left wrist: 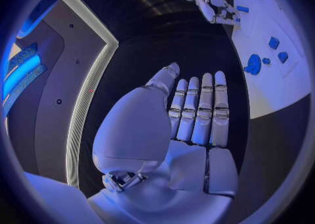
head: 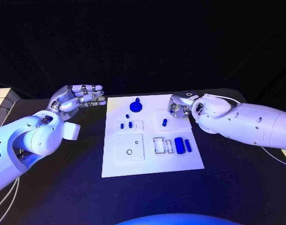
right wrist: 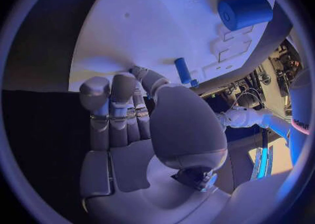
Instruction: Assemble the parts on the task board
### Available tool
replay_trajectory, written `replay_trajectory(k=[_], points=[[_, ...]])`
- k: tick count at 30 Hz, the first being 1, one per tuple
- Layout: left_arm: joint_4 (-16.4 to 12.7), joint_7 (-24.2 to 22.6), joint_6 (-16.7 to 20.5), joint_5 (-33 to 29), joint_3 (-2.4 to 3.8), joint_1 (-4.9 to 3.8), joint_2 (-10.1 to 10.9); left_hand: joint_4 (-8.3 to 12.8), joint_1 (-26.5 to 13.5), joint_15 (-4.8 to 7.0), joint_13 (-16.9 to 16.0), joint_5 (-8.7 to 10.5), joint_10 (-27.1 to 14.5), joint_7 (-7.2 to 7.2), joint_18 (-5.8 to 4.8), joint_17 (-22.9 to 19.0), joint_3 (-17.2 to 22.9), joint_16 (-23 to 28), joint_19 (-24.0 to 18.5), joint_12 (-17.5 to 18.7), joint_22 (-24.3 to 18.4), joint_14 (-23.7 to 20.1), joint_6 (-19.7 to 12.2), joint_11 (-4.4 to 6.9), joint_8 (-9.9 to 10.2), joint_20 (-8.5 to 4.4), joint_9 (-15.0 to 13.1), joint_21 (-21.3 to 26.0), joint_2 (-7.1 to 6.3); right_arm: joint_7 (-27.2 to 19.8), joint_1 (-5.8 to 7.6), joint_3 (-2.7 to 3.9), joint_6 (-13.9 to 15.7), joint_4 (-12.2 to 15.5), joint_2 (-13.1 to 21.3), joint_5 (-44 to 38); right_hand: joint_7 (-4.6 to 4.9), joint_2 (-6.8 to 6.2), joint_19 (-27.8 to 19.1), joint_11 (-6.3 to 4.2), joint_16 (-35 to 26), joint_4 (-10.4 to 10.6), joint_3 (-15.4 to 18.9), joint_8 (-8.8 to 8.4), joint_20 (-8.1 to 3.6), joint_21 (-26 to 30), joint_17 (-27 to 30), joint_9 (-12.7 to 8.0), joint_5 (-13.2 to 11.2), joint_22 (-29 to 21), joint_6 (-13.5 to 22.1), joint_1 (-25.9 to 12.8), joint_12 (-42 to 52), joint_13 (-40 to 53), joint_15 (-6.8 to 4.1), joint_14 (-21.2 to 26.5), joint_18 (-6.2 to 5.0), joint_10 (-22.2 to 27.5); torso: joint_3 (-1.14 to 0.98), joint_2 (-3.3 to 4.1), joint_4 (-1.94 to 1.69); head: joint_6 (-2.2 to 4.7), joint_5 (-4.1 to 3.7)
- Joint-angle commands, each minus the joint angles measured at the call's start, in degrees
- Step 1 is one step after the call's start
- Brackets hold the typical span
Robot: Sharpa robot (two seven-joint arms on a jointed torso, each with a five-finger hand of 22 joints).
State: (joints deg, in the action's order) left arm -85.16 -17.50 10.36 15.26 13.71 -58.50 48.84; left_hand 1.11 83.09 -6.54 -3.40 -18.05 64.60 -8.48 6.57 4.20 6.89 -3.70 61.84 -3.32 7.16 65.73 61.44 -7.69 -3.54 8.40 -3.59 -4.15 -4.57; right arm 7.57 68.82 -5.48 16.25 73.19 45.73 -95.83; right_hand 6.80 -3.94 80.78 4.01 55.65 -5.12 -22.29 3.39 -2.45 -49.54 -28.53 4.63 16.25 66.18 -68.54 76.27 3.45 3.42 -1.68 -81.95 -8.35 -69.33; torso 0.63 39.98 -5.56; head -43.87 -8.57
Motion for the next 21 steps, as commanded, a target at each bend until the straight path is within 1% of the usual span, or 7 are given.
replay_trajectory(k=[1, 8, 9, 11, 17, 20, 21], points=[[-0.2, -0.4, 0.0, 0.0, 0.06, 0.01, 0.0, 0.0, -0.2, 0.04, 0.0, -0.27, -0.3, -0.36, 0.29, 0.1, 0.2, 0.2, 0.3, 0.0, 0.0, 0.2, 0.0, 0.01, 0.0, 0.09, 0.0, -0.3, 0.30, 0.8, -0.55, -0.36, -2.3, 0.2, -0.3, -1.1, -0.06, 1.17, 0.5, -0.22, 0.5, -0.9, -1.7, 0.42, -0.17, 0.1, 0.0, 0.5, -0.7, 0.7, -0.7, 0.5, -0.1, 0.0, -0.34, 0.1, -0.44, -0.8, -0.04, -0.01, 0.03, 0.03, 0.03], [-0.1, -0.4, 0.1, 0.0, 0.06, 0.03, 0.0, 0.1, -0.2, 0.03, 0.0, -0.28, -0.4, -0.39, 0.28, 0.1, 0.4, 0.2, 0.3, -0.1, -0.2, 0.2, 0.0, -0.01, 0.0, 0.07, 0.0, -0.4, 0.33, 1.1, -0.57, -0.37, 0.9, 0.9, 0.3, -1.2, -0.18, 1.23, 0.8, -0.39, 0.7, -1.8, -3.6, 0.37, -0.36, 0.1, -0.2, 1.0, -1.3, 2.4, -1.0, -0.1, -0.1, 0.0, -0.45, 0.1, -0.21, -1.4, -0.04, -0.02, -0.01, 0.04, 0.14], [0.0, -0.4, 0.1, 0.0, 0.06, 0.03, 0.0, 0.1, -0.2, 0.03, 0.0, -0.28, -0.4, -0.39, 0.28, 0.1, 0.4, 0.2, 0.3, -0.1, -0.2, 0.2, 0.0, -0.01, 0.0, 0.07, 0.0, -0.4, 0.33, 1.1, -0.57, -0.37, 1.4, 1.0, 0.4, -1.2, -0.19, 1.24, 0.8, -0.40, 0.7, -1.8, -3.6, 0.37, -0.36, 0.1, -0.2, 1.0, -1.3, 2.5, -1.0, -0.2, -0.1, 0.0, -0.45, 0.1, -0.20, -1.4, -0.05, -0.02, -0.02, -0.15, 0.12], [0.0, -0.4, 0.2, 0.0, 0.06, 0.04, 0.0, 0.1, -0.2, 0.03, 0.0, -0.28, -0.4, -0.39, 0.28, 0.1, 0.4, 0.2, 0.3, -0.1, -0.2, 0.2, 0.0, -0.01, 0.0, 0.07, 0.0, -0.4, 0.33, 1.2, -0.58, -0.36, 2.8, 1.5, 0.6, -0.9, -0.18, 1.20, 1.1, -0.37, 1.1, -2.4, -4.5, 0.05, -0.36, 1.6, -0.3, 1.7, -1.6, 4.8, -1.0, -0.7, -0.1, 0.0, -0.42, 0.1, -0.15, -1.5, -0.05, -0.01, 0.03, -0.09, 0.14], [0.3, -0.5, 0.4, 0.0, 0.06, 0.05, 0.0, 0.2, -0.3, -0.02, 0.0, -0.28, -0.6, -0.39, 0.21, 0.1, 0.8, 0.2, 0.3, 0.0, -0.5, 0.1, 0.0, -0.09, 0.0, 0.08, 0.0, -0.4, 0.13, 0.7, -0.51, -0.22, 7.2, 3.1, 1.7, 0.6, -0.20, 1.20, 2.1, -0.42, 1.0, -2.0, -4.0, 0.35, -0.39, 3.4, -0.1, 1.6, -1.7, 6.9, -1.1, -0.3, -0.1, 0.0, -0.46, 0.1, -0.13, -1.6, -0.05, -0.03, 0.05, -0.05, 0.18], [0.4, -0.6, 0.4, 0.0, 0.06, 0.05, -0.1, 0.2, -0.3, -0.02, 0.0, -0.28, -0.6, -0.39, 0.21, 0.1, 0.8, 0.2, 0.3, 0.0, -0.5, 0.1, 0.0, -0.09, 0.0, 0.08, 0.0, -0.4, 0.13, 0.4, -0.40, -0.08, 8.6, 3.8, 2.1, 1.3, -0.20, 1.20, 2.1, -0.42, 1.0, -2.0, -4.0, 0.35, -0.39, 3.4, -0.1, 1.6, -1.7, 6.9, -1.1, -0.3, -0.1, 0.0, -0.46, 0.1, -0.13, -1.6, -0.05, -0.07, 0.02, 0.02, 0.13], [0.5, -0.6, 0.4, 0.0, 0.06, 0.05, -0.1, 0.2, -0.3, -0.02, 0.0, -0.28, -0.6, -0.39, 0.21, 0.1, 0.8, 0.2, 0.3, 0.0, -0.5, 0.1, 0.0, -0.09, 0.0, 0.08, 0.0, -0.4, 0.13, 0.2, -0.32, 0.00, 9.2, 4.2, 2.4, 1.7, -0.21, 1.22, 2.5, -0.45, 1.0, -2.0, -4.0, 0.34, -0.40, 4.2, -0.1, 1.6, -1.8, 8.0, -1.1, -0.1, -0.1, 0.0, -0.46, 0.1, -0.12, -1.6, -0.04, -0.07, 0.02, 0.04, 0.10]])
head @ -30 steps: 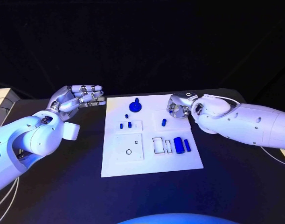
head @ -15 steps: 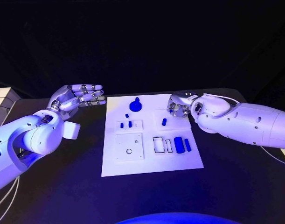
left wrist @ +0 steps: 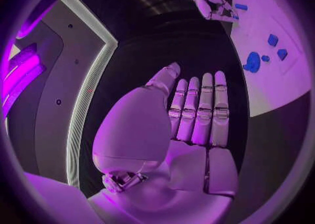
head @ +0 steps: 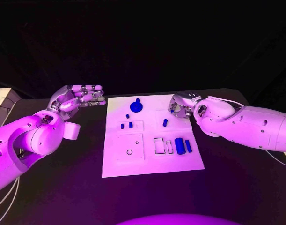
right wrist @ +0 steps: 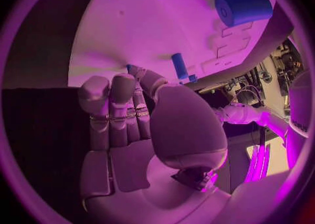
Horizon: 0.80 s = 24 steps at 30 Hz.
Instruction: Assemble the parts on the task board
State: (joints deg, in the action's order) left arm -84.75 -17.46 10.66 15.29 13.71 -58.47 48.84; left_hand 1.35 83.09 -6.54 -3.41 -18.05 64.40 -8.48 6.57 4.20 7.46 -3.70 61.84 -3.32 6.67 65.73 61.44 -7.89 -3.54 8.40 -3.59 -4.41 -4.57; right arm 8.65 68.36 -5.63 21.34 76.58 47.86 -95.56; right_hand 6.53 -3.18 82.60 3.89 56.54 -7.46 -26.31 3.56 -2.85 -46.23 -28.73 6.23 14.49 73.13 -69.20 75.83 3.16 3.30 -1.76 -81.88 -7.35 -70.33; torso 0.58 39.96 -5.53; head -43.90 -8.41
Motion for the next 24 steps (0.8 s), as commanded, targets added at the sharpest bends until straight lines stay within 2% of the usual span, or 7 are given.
replay_trajectory(k=[1, 8, 9, 17, 22, 24], points=[[0.1, -0.6, 0.1, 0.0, 0.06, 0.02, -0.1, 0.0, -0.3, -0.01, 0.0, -0.27, -0.4, -0.40, 0.21, 0.1, 0.2, 0.2, 0.3, 0.0, 0.0, 0.1, 0.0, 0.11, 0.0, 0.08, 0.0, -0.2, 0.13, -1.0, 0.21, 0.23, 4.5, 1.1, 0.4, 1.7, 0.06, 0.47, 0.6, -0.33, 0.1, 0.3, 0.0, 0.17, 0.00, 0.9, 0.1, 0.0, -0.1, 1.0, -0.5, 0.3, 0.2, 0.1, -0.39, 0.1, -1.11, -0.6, 0.01, -0.06, -0.01, 0.08, -0.09], [0.5, -0.6, 0.2, 0.0, 0.06, 0.03, -0.1, 0.1, -0.4, -0.09, 0.0, -0.25, -0.6, -0.40, 0.20, 0.1, 0.1, 0.2, 0.2, -0.1, -0.3, -0.1, 0.0, 0.06, 0.0, 0.12, 0.0, -0.2, 0.06, -2.0, 0.86, 0.67, 6.8, 3.3, 1.9, 3.6, 0.07, 0.45, 1.3, -0.35, 0.1, 0.5, 0.0, 0.19, 0.00, 2.5, 0.2, 0.0, -0.1, 2.8, -0.5, 0.4, 0.2, 0.1, -0.38, 0.1, -1.12, -0.5, 0.00, -0.02, 0.08, 0.13, -0.14], [0.5, -0.6, 0.2, 0.0, 0.06, 0.03, -0.1, 0.1, -0.4, -0.09, 0.0, -0.25, -0.6, -0.40, 0.20, 0.1, 0.1, 0.2, 0.2, -0.1, -0.3, -0.1, 0.0, 0.06, 0.0, 0.12, 0.0, -0.2, 0.06, -2.1, 0.96, 0.72, 7.0, 3.6, 2.1, 3.9, 0.09, 0.25, 2.2, -0.26, 0.2, 0.6, 0.0, 0.15, 0.11, 5.2, 0.2, 0.0, -0.2, 5.7, -0.5, 0.7, 0.2, 0.1, -0.34, 0.1, -1.04, -0.5, 0.00, -0.01, 0.09, 0.19, -0.10], [0.9, -0.6, 0.3, 0.0, 0.05, 0.05, -0.3, 0.1, -0.4, -0.12, 0.0, -0.24, -0.7, -0.38, 0.20, 0.1, 0.1, 0.2, 0.2, -0.1, -0.4, -0.2, 0.0, 0.04, 0.0, 0.16, 0.0, -0.1, 0.06, -3.4, 1.62, 0.94, 7.7, 7.2, 3.9, 7.1, 0.12, 0.32, 2.6, -0.28, 0.2, 0.6, 0.0, 0.17, 0.04, 6.1, 0.2, 0.0, -0.2, 6.2, -0.4, 0.7, 0.2, 0.1, -0.35, 0.1, -1.08, -0.5, 0.03, -0.02, 0.02, 0.22, 0.18], [1.1, -0.7, 0.6, -0.1, 0.05, 0.09, -0.4, 0.1, -0.4, -0.14, 0.0, -0.24, -0.8, -0.35, 0.21, 0.1, 0.0, 0.2, 0.2, -0.1, -0.6, -0.2, 0.0, 0.02, 0.0, 0.20, 0.0, -0.1, 0.09, -3.9, 1.50, 0.95, 7.6, 10.4, 4.1, 7.9, 0.18, 0.39, 2.7, -0.27, 0.2, 0.5, 0.1, 0.16, 0.04, 6.3, 0.2, 0.0, -0.1, 6.2, -0.4, 0.7, 0.2, 0.1, -0.35, 0.1, -1.09, -0.5, -0.04, 0.03, -0.04, 0.34, 0.62], [1.1, -0.7, 0.7, -0.1, 0.05, 0.12, -0.4, 0.1, -0.4, -0.14, 0.0, -0.24, -0.8, -0.35, 0.21, 0.1, 0.0, 0.2, 0.2, -0.1, -0.6, -0.2, 0.0, 0.02, 0.0, 0.20, 0.0, -0.1, 0.09, -3.9, 1.33, 0.91, 7.3, 11.8, 4.0, 7.7, 0.18, 0.39, 2.7, -0.26, 0.2, 0.5, 0.1, 0.17, 0.04, 6.4, 0.2, 0.0, -0.1, 6.2, -0.4, 0.8, 0.2, 0.1, -0.34, 0.1, -1.10, -0.5, 0.01, 0.02, -0.03, 0.36, 0.73]])
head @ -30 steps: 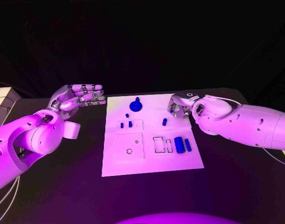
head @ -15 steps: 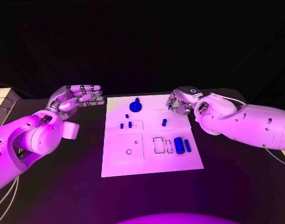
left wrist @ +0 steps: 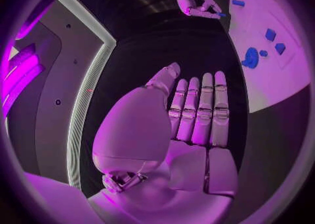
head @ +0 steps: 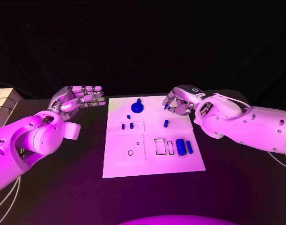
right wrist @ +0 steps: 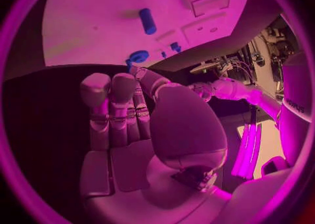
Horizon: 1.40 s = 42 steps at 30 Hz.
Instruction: Assemble the parts on the task board
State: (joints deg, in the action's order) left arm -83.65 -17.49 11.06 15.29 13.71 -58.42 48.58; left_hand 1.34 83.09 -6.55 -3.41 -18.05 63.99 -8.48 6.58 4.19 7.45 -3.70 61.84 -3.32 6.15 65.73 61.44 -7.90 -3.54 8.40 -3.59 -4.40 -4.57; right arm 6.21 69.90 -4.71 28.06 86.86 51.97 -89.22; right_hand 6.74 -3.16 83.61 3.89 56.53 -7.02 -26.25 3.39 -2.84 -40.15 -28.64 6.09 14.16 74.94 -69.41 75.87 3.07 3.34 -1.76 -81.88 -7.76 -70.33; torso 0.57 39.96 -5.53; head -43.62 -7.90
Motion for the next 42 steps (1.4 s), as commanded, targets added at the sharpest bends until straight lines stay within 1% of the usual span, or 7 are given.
replay_trajectory(k=[1, 8, 14, 23, 28, 36, 42], points=[[0.0, -0.7, 0.4, -0.1, 0.05, 0.08, -0.2, 0.1, -0.4, -0.13, 0.0, -0.24, -0.3, -0.34, 0.22, 0.1, 0.0, 0.2, 0.2, -0.1, -0.1, -0.2, 0.0, 0.03, 0.0, 0.22, 0.0, -0.2, 0.10, -1.4, -0.31, -0.04, 0.5, 2.1, -0.2, 1.0, -0.03, 0.38, 1.7, -0.26, 0.2, 0.1, 0.0, 0.34, 0.03, 0.3, 0.1, 0.1, 0.2, 4.4, -0.2, 0.7, 0.3, 0.1, -0.34, 0.1, -0.69, -0.5, 0.01, 0.01, -0.02, 0.09, 0.30], [0.0, -0.9, 0.8, -0.1, 0.05, 0.17, -0.4, 0.1, -0.4, -0.14, 0.0, -0.24, -0.3, -0.31, 0.22, 0.1, -0.1, 0.2, 0.2, -0.1, -0.3, -0.2, 0.0, 0.03, 0.0, 0.24, 0.0, -0.2, 0.11, -0.4, -1.24, -0.60, -0.9, 6.1, -1.8, -3.7, -0.05, 0.37, 1.7, -0.26, 0.2, 0.1, 0.1, 0.35, 0.03, 0.3, 0.1, 0.1, 0.1, 4.4, -0.2, 0.7, 0.3, 0.1, -0.34, 0.1, -0.68, -0.5, 0.11, -0.04, -0.01, 0.01, 1.05], [0.0, -0.9, 1.0, -0.1, 0.04, 0.19, -0.6, 0.1, -0.4, -0.14, 0.0, -0.24, -0.3, -0.31, 0.22, 0.1, -0.1, 0.2, 0.2, -0.1, -0.3, -0.2, 0.0, 0.03, 0.0, 0.24, 0.0, -0.2, 0.11, 0.8, -2.54, -1.06, -2.1, 7.2, -3.7, -7.5, -0.07, 0.37, 1.8, -0.27, 0.2, 0.1, 0.1, 0.35, 0.03, 0.4, 0.1, 0.1, 0.2, 4.4, -0.3, 0.6, 0.3, 0.1, -0.35, 0.1, -0.68, -0.5, 0.15, -0.06, -0.03, -0.10, 1.42], [-0.1, -0.9, 1.2, -0.1, 0.04, 0.21, -0.7, 0.1, -0.4, -0.15, 0.0, -0.26, -0.3, -0.29, 0.21, 0.1, -0.2, 0.2, 0.1, -0.1, -0.4, -0.2, 0.0, 0.03, 0.0, 0.29, 0.0, -0.1, 0.10, 2.2, -4.77, -1.46, -4.1, 7.0, -6.7, -10.8, -0.07, 0.37, 1.8, -0.27, 0.2, 0.0, 0.2, 0.34, 0.02, 0.6, 0.1, 0.1, 0.2, 4.4, -0.3, 0.6, 0.3, 0.1, -0.35, 0.1, -0.68, -0.5, 0.07, 0.03, -0.03, -0.29, 2.18], [-0.1, -0.9, 1.2, -0.1, 0.04, 0.22, -0.8, 0.1, -0.4, -0.16, 0.0, -0.25, -0.3, -0.31, 0.21, 0.1, -0.2, 0.2, 0.1, -0.1, -0.5, -0.3, 0.0, 0.03, 0.0, 0.29, 0.0, -0.1, 0.11, 2.7, -5.92, -1.60, -5.0, 6.6, -8.2, -11.8, -0.07, 0.38, 1.8, -0.27, 0.2, 0.0, 0.2, 0.33, 0.02, 0.7, 0.2, 0.1, 0.2, 4.4, -0.3, 0.6, 0.3, 0.1, -0.35, 0.1, -0.68, -0.5, 0.10, 0.06, -0.09, -0.51, 2.42], [-0.2, -0.9, 1.2, -0.1, 0.04, 0.24, -0.8, 0.0, -0.3, -0.17, 0.0, -0.25, -0.4, -0.34, 0.21, 0.1, -0.3, 0.2, 0.1, -0.1, -0.6, -0.3, 0.0, 0.02, 0.0, 0.31, 0.0, -0.2, 0.12, 4.2, -6.72, -1.70, -6.6, 6.2, -9.3, -13.5, -0.07, 0.40, 1.9, -0.28, 0.2, -0.2, 0.2, 0.34, 0.01, 0.9, 0.2, 0.0, 0.2, 4.4, -0.3, 0.5, 0.3, 0.1, -0.36, 0.1, -0.70, -0.5, 0.15, 0.06, -0.14, -1.08, 2.47], [-0.2, -0.9, 1.1, -0.1, 0.04, 0.24, -0.7, 0.0, -0.3, -0.17, 0.0, -0.25, -0.4, -0.34, 0.21, 0.1, -0.3, 0.2, 0.1, -0.1, -0.6, -0.3, 0.0, 0.02, 0.0, 0.31, 0.0, -0.2, 0.12, 4.4, -7.15, -1.77, -7.2, 5.9, -9.8, -13.9, -0.07, 0.40, 1.9, -0.28, 0.2, -0.2, 0.2, 0.34, 0.01, 0.9, 0.2, 0.0, 0.2, 4.4, -0.3, 0.5, 0.3, 0.1, -0.36, 0.1, -0.70, -0.5, 0.13, 0.08, -0.02, -1.40, 3.04]])
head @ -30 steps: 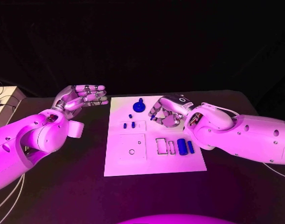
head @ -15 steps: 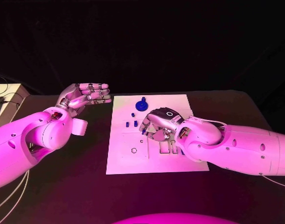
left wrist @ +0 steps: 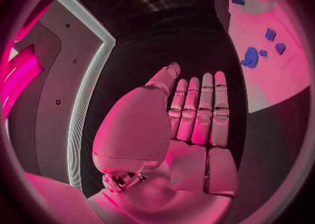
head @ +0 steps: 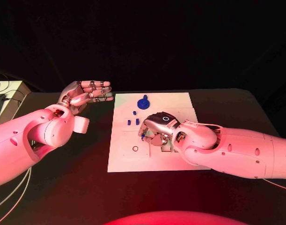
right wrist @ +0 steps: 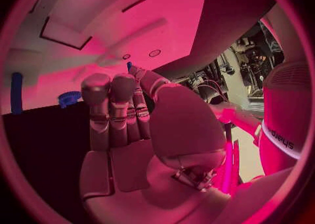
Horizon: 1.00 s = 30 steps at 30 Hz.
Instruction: Assemble the parts on the task board
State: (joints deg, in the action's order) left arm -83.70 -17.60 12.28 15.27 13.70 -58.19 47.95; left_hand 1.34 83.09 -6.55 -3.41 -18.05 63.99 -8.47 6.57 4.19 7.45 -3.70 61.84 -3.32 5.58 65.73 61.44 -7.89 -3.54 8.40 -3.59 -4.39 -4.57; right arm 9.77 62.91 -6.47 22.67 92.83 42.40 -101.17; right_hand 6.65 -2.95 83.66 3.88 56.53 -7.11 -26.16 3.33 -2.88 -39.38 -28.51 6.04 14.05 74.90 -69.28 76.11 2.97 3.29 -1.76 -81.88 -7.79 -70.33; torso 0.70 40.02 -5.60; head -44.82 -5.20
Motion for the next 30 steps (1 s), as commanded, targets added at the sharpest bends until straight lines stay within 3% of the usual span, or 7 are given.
replay_trajectory(k=[1, 9, 12, 18, 30], points=[[-0.2, -0.8, -0.1, -0.1, 0.05, 0.01, -0.1, 0.0, -0.3, -0.17, 0.0, -0.25, -0.4, -0.34, 0.21, 0.1, -0.3, 0.2, 0.1, -0.1, -0.1, -0.3, 0.0, 0.01, 0.0, 0.31, 0.0, -0.2, 0.12, 0.9, -0.25, -0.02, -1.9, -0.1, -0.4, -2.1, 0.02, 0.19, 1.9, -0.28, 0.3, -0.1, 0.1, 0.40, 0.05, 0.1, 0.1, 0.1, 0.3, 4.5, -0.4, 0.3, 0.4, 0.1, -0.36, 0.1, -0.66, -0.5, -0.02, 0.03, 0.06, -0.04, 0.31], [-0.2, -0.8, -0.1, -0.1, 0.05, 0.01, -0.1, 0.0, -0.3, -0.17, 0.0, -0.25, -0.4, -0.34, 0.21, 0.1, -0.3, 0.2, 0.1, -0.1, -0.1, -0.3, 0.0, 0.01, 0.0, 0.31, 0.0, -0.2, 0.12, 1.2, -0.69, -0.06, -2.5, -0.6, -0.8, -3.2, 0.02, 0.19, 1.9, -0.28, 0.3, -0.1, 0.1, 0.40, 0.05, 0.1, 0.1, 0.1, 0.3, 4.5, -0.4, 0.3, 0.4, 0.1, -0.36, 0.1, -0.66, -0.5, -0.03, -0.05, -0.01, -0.45, 0.38], [-0.2, -0.8, -0.1, -0.1, 0.05, 0.01, 0.0, 0.0, -0.3, -0.17, 0.0, -0.25, -0.4, -0.34, 0.21, 0.1, -0.3, 0.2, 0.1, -0.1, -0.1, -0.3, 0.0, 0.01, 0.0, 0.31, 0.0, -0.2, 0.12, 1.3, -0.74, -0.06, -2.7, -0.7, -0.7, -3.5, 0.02, 0.27, 1.9, -0.28, 0.3, -0.3, 0.0, 0.39, 0.04, 0.1, 0.1, 0.1, 0.4, 4.5, -0.4, 0.2, 0.4, 0.1, -0.36, 0.1, -0.64, -0.5, -0.02, -0.02, 0.02, -0.14, 0.45], [-0.1, -0.8, -0.1, -0.1, 0.05, 0.05, 0.0, 0.0, -0.3, -0.17, 0.0, -0.25, -0.4, -0.34, 0.21, 0.1, -0.3, 0.2, 0.1, -0.1, -0.1, -0.3, 0.0, 0.01, 0.0, 0.31, 0.0, -0.2, 0.12, 1.5, -0.79, -0.07, -2.7, -0.6, -0.7, -4.2, 0.02, 0.27, 1.9, -0.28, 0.3, -0.3, 0.0, 0.39, 0.04, 0.1, 0.1, 0.1, 0.4, 4.5, -0.4, 0.2, 0.4, 0.1, -0.36, 0.1, -0.64, -0.5, -0.06, -0.03, 0.08, -0.36, 0.46], [0.1, -0.6, -0.2, -0.1, 0.05, 0.08, 0.1, 0.0, -0.2, -0.19, 0.0, -0.21, -0.5, -0.39, 0.25, 0.1, -0.4, 0.2, 0.1, -0.1, -0.5, -0.4, 0.0, -0.02, 0.0, 0.35, 0.0, -0.2, 0.14, 1.9, -0.84, -0.07, -0.3, -0.1, -0.2, -5.3, 0.00, 0.26, 2.0, -0.31, 0.4, -0.5, -0.2, 0.40, 0.02, 0.0, 0.2, 0.0, 0.4, 4.6, -0.5, 0.2, 0.4, 0.1, -0.39, 0.1, -0.60, -0.6, -0.04, 0.01, 0.06, -0.51, 0.50]])
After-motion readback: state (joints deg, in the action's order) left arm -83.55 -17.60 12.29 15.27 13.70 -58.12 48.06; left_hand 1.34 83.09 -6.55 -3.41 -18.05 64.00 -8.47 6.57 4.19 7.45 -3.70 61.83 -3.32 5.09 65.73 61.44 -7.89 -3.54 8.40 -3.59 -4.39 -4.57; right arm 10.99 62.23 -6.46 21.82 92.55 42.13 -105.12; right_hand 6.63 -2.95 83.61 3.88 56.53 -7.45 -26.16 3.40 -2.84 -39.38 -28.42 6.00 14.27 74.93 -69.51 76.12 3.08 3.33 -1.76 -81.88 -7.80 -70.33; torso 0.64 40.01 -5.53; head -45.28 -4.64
